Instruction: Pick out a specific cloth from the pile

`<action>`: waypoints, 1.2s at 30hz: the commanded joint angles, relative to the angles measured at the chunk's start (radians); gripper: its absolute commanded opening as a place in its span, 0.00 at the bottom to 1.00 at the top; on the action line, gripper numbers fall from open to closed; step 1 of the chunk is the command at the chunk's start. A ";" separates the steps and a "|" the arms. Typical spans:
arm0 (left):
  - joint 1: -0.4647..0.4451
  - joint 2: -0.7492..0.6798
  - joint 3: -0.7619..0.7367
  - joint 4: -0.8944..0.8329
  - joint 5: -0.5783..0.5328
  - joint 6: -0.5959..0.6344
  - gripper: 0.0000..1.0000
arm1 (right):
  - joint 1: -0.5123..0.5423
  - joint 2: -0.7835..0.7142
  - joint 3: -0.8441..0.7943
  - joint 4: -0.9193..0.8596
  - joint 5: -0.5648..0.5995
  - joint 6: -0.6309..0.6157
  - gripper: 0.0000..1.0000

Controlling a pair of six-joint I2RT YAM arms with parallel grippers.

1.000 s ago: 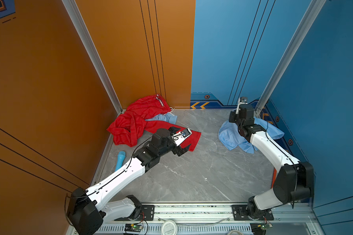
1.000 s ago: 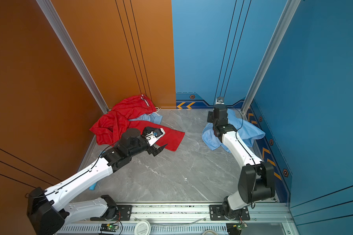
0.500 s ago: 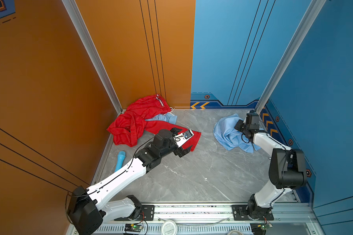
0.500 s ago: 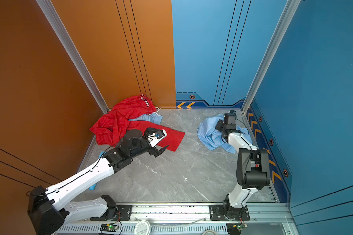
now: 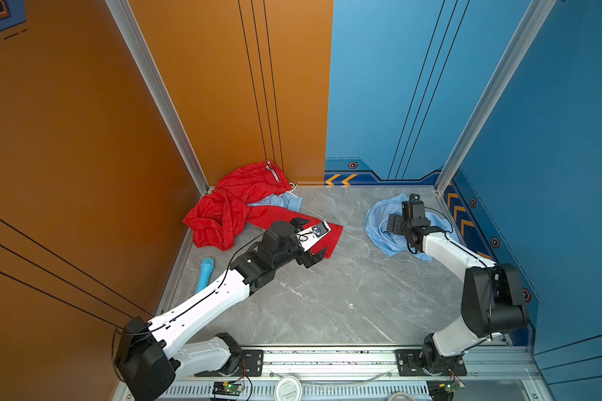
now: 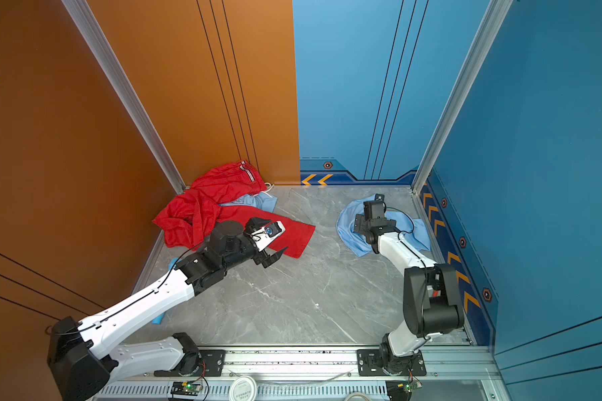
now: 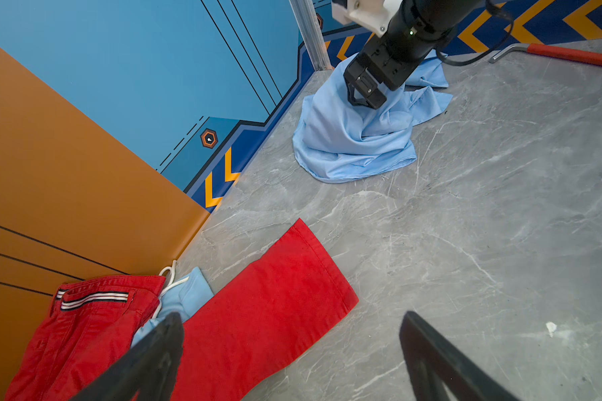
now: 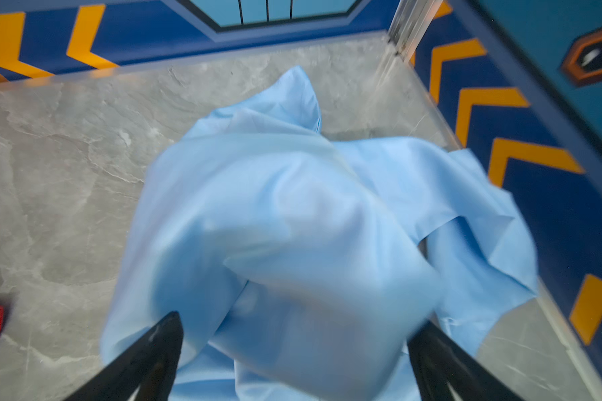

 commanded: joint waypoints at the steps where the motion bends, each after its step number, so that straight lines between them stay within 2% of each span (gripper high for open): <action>1: -0.009 0.006 -0.005 0.009 -0.022 0.011 0.98 | 0.081 -0.095 -0.064 0.084 0.191 -0.186 1.00; 3: -0.008 0.005 -0.003 0.009 -0.024 0.012 0.98 | 0.143 -0.116 -0.091 0.153 0.221 -0.296 1.00; 7: -0.008 0.004 -0.004 0.007 -0.020 0.008 0.98 | 0.168 -0.034 -0.038 0.121 0.042 -0.392 1.00; 9: -0.008 0.000 -0.003 0.008 -0.020 0.009 0.98 | 0.171 0.058 0.034 0.044 0.017 -0.417 1.00; 13: -0.009 -0.008 -0.004 0.008 -0.029 0.014 0.98 | 0.164 0.237 0.161 -0.077 0.027 -0.415 1.00; 20: -0.013 -0.008 -0.005 0.008 -0.030 0.019 0.98 | 0.150 0.484 0.390 -0.307 0.038 -0.334 1.00; 23: -0.015 -0.009 -0.005 0.008 -0.040 0.025 0.98 | 0.148 0.533 0.410 -0.335 0.052 -0.310 1.00; 26: -0.016 -0.010 -0.004 0.007 -0.036 0.024 0.98 | 0.135 0.566 0.421 -0.355 0.000 -0.277 0.98; 28: -0.015 -0.012 -0.003 0.008 -0.036 0.024 0.98 | 0.123 0.581 0.437 -0.382 -0.031 -0.259 0.91; 31: -0.015 -0.014 -0.004 0.008 -0.036 0.025 0.98 | 0.094 0.592 0.465 -0.432 -0.136 -0.233 0.75; 36: -0.017 -0.019 -0.004 0.008 -0.040 0.029 0.98 | 0.047 0.604 0.502 -0.488 -0.272 -0.209 0.34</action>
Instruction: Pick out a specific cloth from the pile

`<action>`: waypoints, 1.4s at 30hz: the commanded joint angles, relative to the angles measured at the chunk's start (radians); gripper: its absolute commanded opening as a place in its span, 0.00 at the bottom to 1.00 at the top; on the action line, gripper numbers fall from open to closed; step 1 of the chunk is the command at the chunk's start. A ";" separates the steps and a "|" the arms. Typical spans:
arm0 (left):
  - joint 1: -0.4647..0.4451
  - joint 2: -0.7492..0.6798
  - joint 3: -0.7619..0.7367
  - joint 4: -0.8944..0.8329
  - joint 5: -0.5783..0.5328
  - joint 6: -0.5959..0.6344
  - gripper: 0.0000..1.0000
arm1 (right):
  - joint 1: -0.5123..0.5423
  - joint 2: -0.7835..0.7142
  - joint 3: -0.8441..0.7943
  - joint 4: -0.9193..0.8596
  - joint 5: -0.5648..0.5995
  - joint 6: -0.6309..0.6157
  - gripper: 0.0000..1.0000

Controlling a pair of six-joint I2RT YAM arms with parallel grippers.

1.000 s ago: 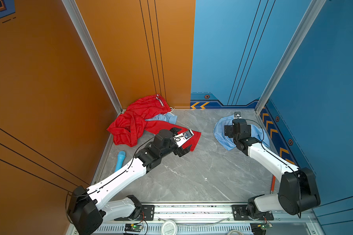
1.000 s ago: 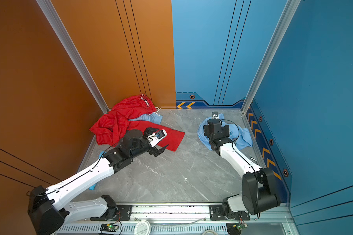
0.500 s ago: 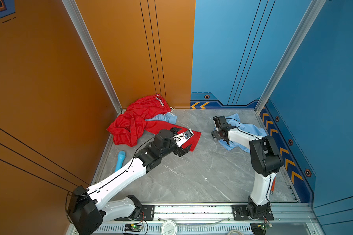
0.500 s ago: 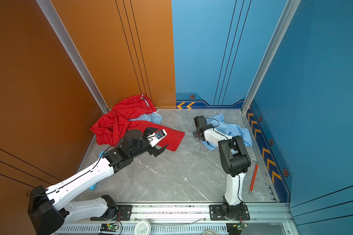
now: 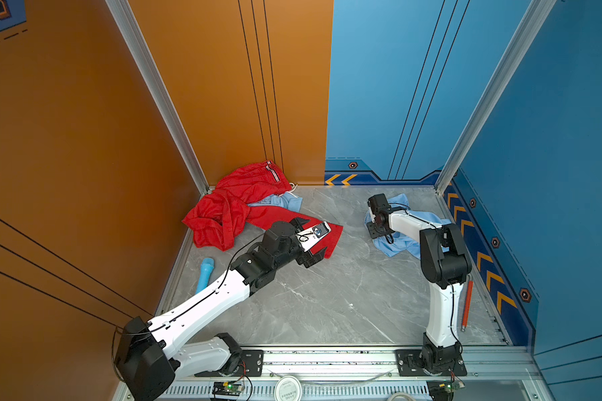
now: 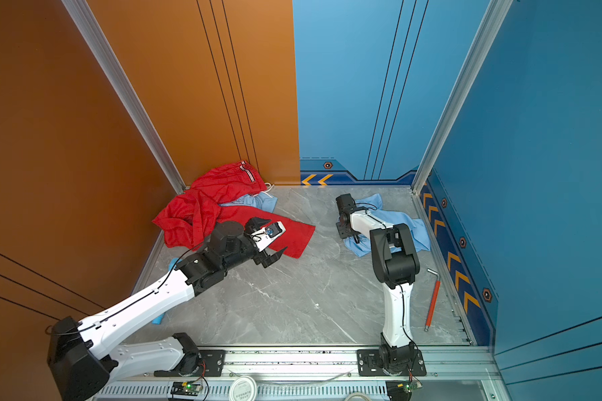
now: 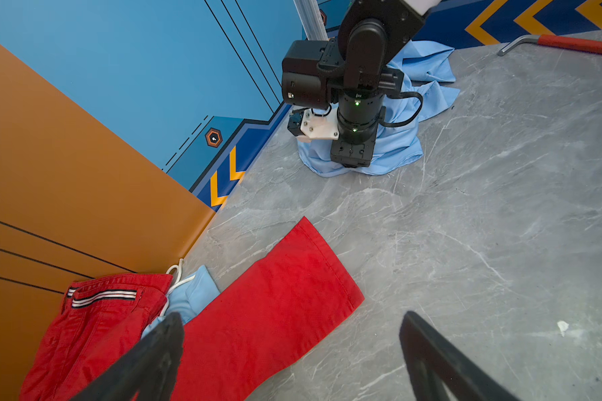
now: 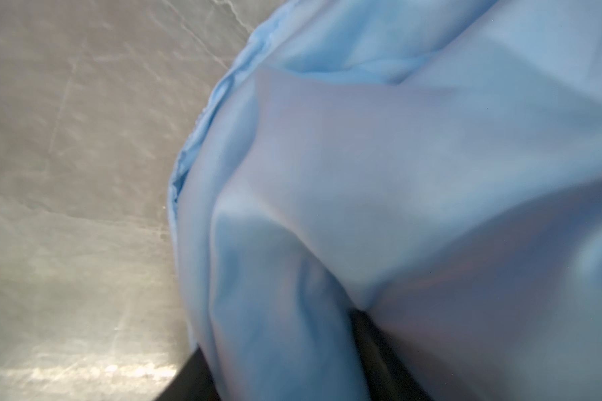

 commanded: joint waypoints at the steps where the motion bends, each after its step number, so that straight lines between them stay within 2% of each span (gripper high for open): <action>1: -0.010 -0.018 -0.004 0.008 -0.020 0.017 0.98 | -0.029 0.025 0.014 -0.116 -0.136 0.033 0.24; 3: -0.011 -0.021 -0.005 0.007 -0.023 0.018 0.98 | -0.038 0.008 0.016 -0.115 -0.184 0.036 0.03; 4: -0.010 -0.021 -0.004 0.007 -0.023 0.019 0.98 | -0.040 -0.010 0.019 -0.113 -0.211 0.038 0.00; 9: -0.010 -0.024 -0.006 0.008 -0.026 0.020 0.98 | -0.059 -0.154 0.055 -0.088 -0.325 0.106 0.00; 13: -0.011 -0.027 -0.006 0.008 -0.026 0.020 0.98 | -0.138 -0.247 0.086 0.031 -0.593 0.308 0.00; 15: -0.011 -0.029 -0.003 0.008 -0.025 0.018 0.98 | -0.161 -0.252 0.138 0.054 -0.674 0.373 0.00; 21: -0.015 -0.036 -0.007 0.009 -0.029 0.020 0.98 | -0.207 -0.234 0.244 0.039 -0.717 0.427 0.00; 27: -0.016 -0.037 -0.009 0.008 -0.032 0.021 0.98 | -0.290 -0.293 0.126 0.072 -0.765 0.426 0.00; 33: -0.018 -0.033 -0.010 0.009 -0.035 0.024 0.98 | -0.413 -0.392 -0.051 0.110 -0.735 0.448 0.00; 35: -0.018 -0.033 -0.008 0.009 -0.037 0.024 0.98 | -0.445 -0.410 -0.116 0.111 -0.691 0.438 0.00; 39: -0.019 -0.032 -0.009 0.009 -0.034 0.023 0.98 | -0.454 -0.388 -0.205 0.069 -0.485 0.363 0.00; 42: -0.023 -0.032 -0.012 0.009 -0.040 0.025 0.98 | -0.415 -0.353 -0.243 0.057 -0.288 0.316 0.00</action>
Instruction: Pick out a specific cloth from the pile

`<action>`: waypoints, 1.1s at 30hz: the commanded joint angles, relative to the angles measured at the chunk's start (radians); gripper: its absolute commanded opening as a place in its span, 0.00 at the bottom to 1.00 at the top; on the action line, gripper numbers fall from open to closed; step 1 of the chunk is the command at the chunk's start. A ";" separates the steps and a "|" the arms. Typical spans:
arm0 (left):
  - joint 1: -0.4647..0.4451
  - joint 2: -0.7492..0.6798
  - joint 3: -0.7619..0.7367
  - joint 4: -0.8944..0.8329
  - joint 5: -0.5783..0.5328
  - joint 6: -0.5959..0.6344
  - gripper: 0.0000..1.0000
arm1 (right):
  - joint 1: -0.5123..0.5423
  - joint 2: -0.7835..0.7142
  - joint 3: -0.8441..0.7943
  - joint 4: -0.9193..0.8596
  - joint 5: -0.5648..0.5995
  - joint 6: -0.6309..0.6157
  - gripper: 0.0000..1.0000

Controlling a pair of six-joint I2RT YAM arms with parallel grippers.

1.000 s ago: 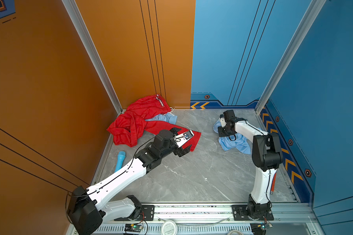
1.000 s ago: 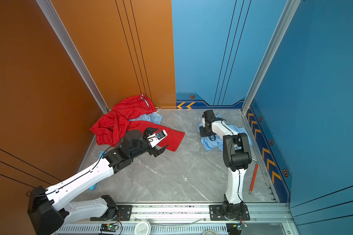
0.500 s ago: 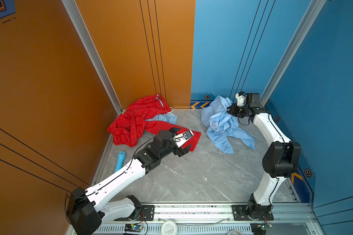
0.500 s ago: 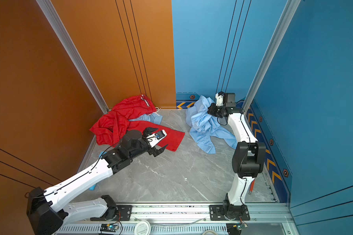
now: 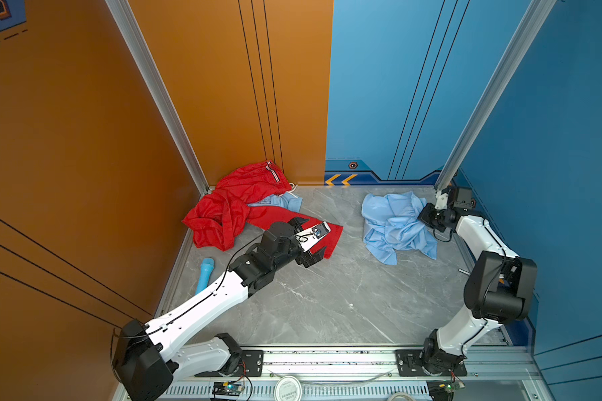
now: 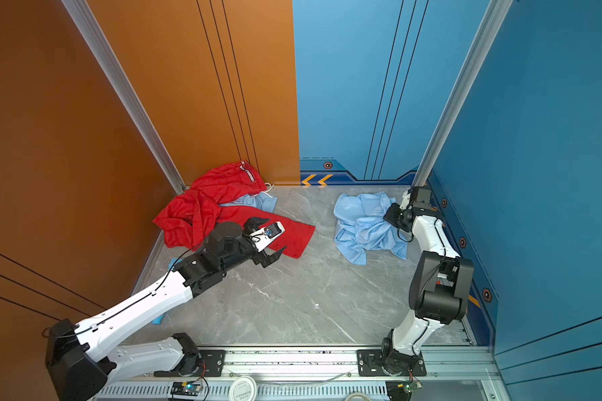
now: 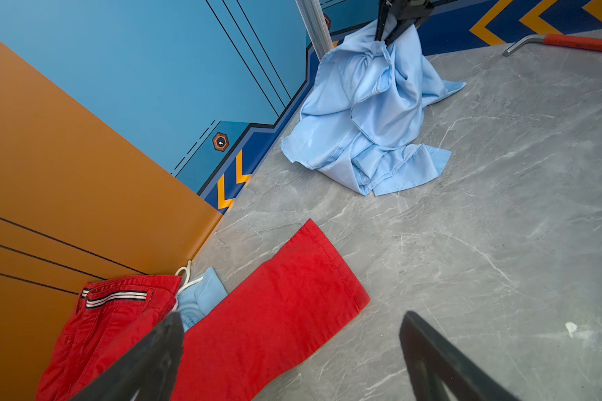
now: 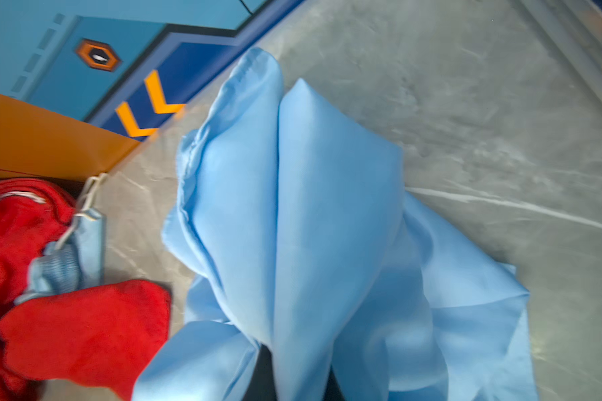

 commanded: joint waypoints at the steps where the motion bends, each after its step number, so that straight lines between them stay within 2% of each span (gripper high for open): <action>1: -0.016 -0.015 -0.010 0.009 -0.020 0.011 0.98 | 0.058 0.041 -0.045 -0.023 0.275 -0.079 0.00; 6: -0.019 -0.014 -0.010 0.008 -0.023 0.013 0.98 | 0.210 0.139 0.014 -0.083 0.555 -0.155 0.00; 8: -0.021 -0.015 -0.012 0.009 -0.026 0.014 0.98 | 0.265 0.176 0.042 -0.107 0.633 -0.174 0.00; 10: -0.020 -0.015 -0.011 0.009 -0.026 0.014 0.98 | 0.304 0.207 0.055 -0.111 0.648 -0.178 0.02; 12: -0.022 -0.012 -0.011 0.009 -0.023 0.012 0.98 | 0.322 0.229 0.065 -0.118 0.619 -0.168 0.37; 13: -0.022 -0.012 -0.011 0.009 -0.023 0.013 0.98 | 0.329 0.232 0.067 -0.119 0.610 -0.168 0.46; 17: -0.022 -0.012 -0.010 0.009 -0.022 0.013 0.98 | 0.387 0.168 0.012 -0.038 0.607 -0.194 0.71; 19: -0.023 -0.010 -0.012 0.009 -0.020 0.013 0.98 | 0.423 0.123 -0.021 0.014 0.604 -0.235 0.75; 22: -0.022 -0.005 -0.012 0.009 -0.022 0.014 0.98 | 0.507 0.083 -0.043 0.058 0.662 -0.319 0.88; 26: -0.022 -0.001 -0.012 0.008 -0.023 0.014 0.98 | 0.606 0.092 -0.037 0.070 0.759 -0.384 0.91; 33: -0.023 -0.007 -0.010 0.008 -0.019 0.014 0.98 | 0.657 0.149 -0.016 0.093 0.730 -0.403 0.93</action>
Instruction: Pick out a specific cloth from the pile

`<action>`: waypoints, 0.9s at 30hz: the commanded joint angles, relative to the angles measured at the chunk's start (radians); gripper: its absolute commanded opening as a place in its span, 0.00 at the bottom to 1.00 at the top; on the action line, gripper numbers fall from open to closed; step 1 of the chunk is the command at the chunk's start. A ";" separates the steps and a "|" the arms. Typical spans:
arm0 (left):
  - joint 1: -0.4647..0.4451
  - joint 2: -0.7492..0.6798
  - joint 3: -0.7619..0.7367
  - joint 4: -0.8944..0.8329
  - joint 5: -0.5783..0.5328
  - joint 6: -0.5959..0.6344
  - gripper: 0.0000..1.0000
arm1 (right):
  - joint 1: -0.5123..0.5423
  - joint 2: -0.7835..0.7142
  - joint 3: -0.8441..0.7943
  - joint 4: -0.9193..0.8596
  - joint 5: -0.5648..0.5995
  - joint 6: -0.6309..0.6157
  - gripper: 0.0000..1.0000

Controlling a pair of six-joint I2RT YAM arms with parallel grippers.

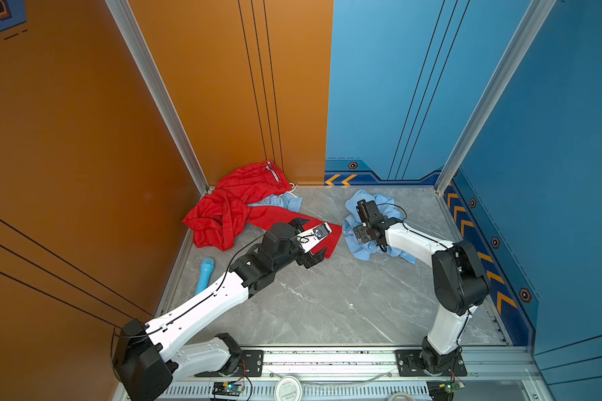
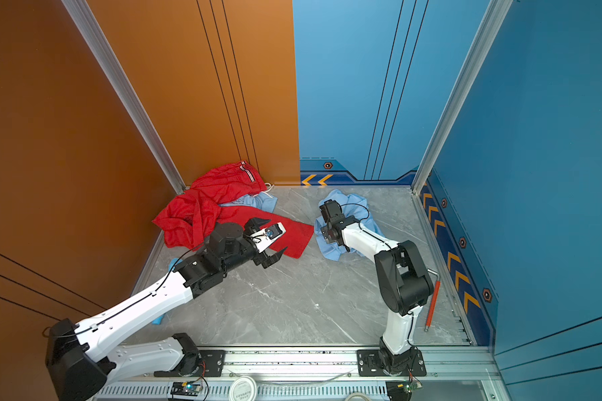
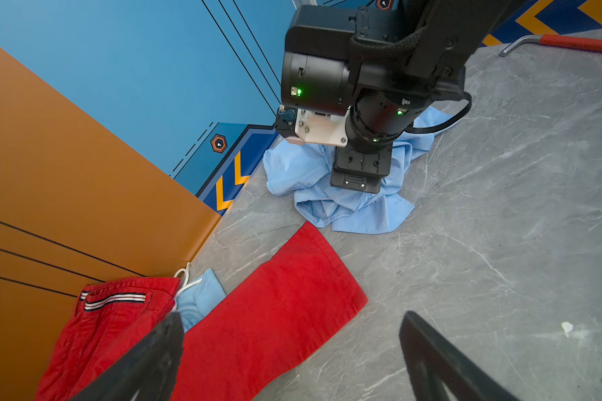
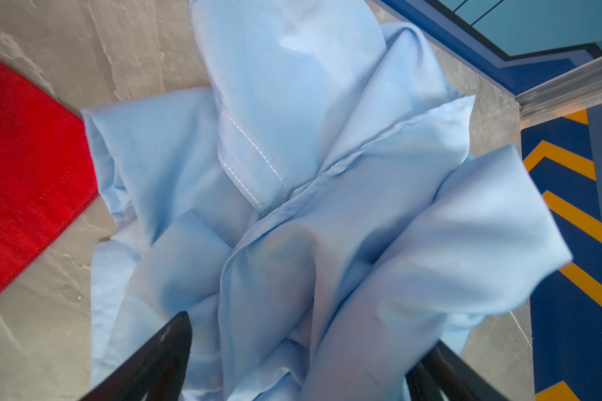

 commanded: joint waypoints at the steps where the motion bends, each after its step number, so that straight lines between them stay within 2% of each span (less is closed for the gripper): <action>1: -0.011 -0.007 -0.009 0.009 -0.011 0.014 0.98 | 0.005 0.059 0.028 0.011 0.010 -0.041 0.93; 5: -0.012 -0.007 -0.009 0.008 -0.011 0.012 0.98 | 0.013 0.161 0.133 -0.053 -0.028 -0.042 0.98; 8: -0.011 -0.003 -0.009 0.009 -0.014 0.015 0.98 | 0.015 0.226 0.206 -0.108 -0.106 -0.032 1.00; 14: -0.014 -0.006 -0.010 0.009 -0.016 0.017 0.98 | -0.006 0.354 0.356 -0.293 -0.177 0.016 1.00; 16: -0.014 -0.007 -0.009 0.009 -0.017 0.017 0.98 | -0.033 0.382 0.390 -0.345 -0.200 0.044 0.96; 19: -0.014 -0.010 -0.010 0.008 -0.018 0.017 0.98 | -0.086 0.407 0.415 -0.383 -0.249 0.076 0.81; 23: -0.016 -0.014 -0.010 0.008 -0.016 0.017 0.98 | -0.167 0.414 0.434 -0.391 -0.258 0.111 0.46; 26: -0.017 -0.013 -0.009 0.009 -0.021 0.018 0.98 | -0.232 0.413 0.455 -0.390 -0.244 0.123 0.27; 27: -0.016 -0.014 -0.010 0.008 -0.022 0.019 0.98 | -0.250 0.412 0.462 -0.391 -0.242 0.124 0.16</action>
